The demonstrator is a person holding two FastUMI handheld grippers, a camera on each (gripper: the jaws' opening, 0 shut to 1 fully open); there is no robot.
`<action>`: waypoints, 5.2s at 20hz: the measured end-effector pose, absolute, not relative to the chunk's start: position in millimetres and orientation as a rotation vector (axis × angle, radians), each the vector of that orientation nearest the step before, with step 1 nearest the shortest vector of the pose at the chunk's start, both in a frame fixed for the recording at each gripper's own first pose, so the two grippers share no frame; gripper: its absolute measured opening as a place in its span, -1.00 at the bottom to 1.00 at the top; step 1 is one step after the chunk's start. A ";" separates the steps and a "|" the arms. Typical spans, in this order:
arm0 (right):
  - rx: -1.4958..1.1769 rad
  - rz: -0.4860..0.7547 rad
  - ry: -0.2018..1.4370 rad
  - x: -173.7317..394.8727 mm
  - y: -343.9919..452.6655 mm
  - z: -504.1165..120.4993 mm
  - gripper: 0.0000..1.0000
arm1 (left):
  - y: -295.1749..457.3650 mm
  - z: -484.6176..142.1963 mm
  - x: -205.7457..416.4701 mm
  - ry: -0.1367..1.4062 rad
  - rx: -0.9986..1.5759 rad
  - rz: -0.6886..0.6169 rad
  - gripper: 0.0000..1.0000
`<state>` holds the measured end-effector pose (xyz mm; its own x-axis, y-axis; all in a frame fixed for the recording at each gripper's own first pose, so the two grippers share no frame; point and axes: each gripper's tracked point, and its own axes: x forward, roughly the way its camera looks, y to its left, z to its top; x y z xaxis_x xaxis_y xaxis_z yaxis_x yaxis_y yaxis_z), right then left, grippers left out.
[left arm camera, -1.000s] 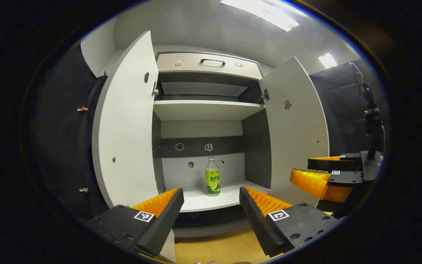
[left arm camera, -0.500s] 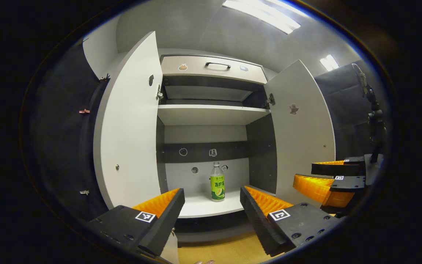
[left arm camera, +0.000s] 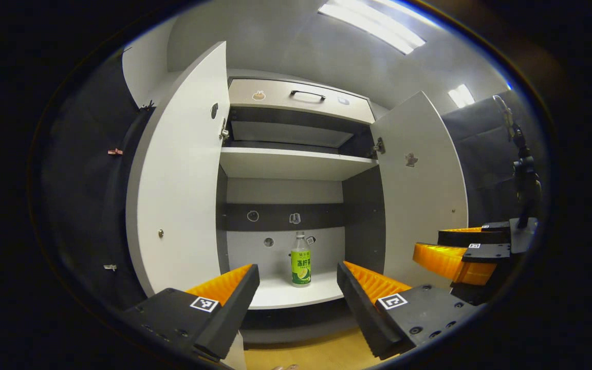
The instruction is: Grasp the bottle in the cabinet with the left hand and place it on the coaster, then close the right door with the right hand and the left door with the left hand.
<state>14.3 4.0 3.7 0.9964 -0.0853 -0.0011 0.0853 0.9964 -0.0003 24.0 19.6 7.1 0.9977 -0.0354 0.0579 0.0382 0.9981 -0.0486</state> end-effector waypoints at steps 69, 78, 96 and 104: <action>-0.011 0.015 0.033 -34.3 -17.5 -18.4 0.96 | -12.5 -55.0 59.4 0.000 -0.045 0.002 0.56; 0.040 -0.023 0.062 -77.7 -45.1 -43.1 0.96 | -68.1 -164.5 -31.0 -0.009 -0.033 -0.007 0.56; 0.110 0.052 0.277 -64.5 -76.0 -194.3 0.97 | -101.2 -338.3 -50.1 0.107 -0.042 0.115 0.58; 0.084 0.088 0.301 -66.4 -67.3 -209.0 0.97 | -100.7 -357.1 -45.7 0.115 -0.036 0.110 0.58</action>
<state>-66.4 -67.3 -209.0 0.9512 0.0989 -0.2924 -0.0738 0.9927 0.0958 -45.7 -100.7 -357.1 0.9873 0.1077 -0.1169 -0.1119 0.9933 -0.0298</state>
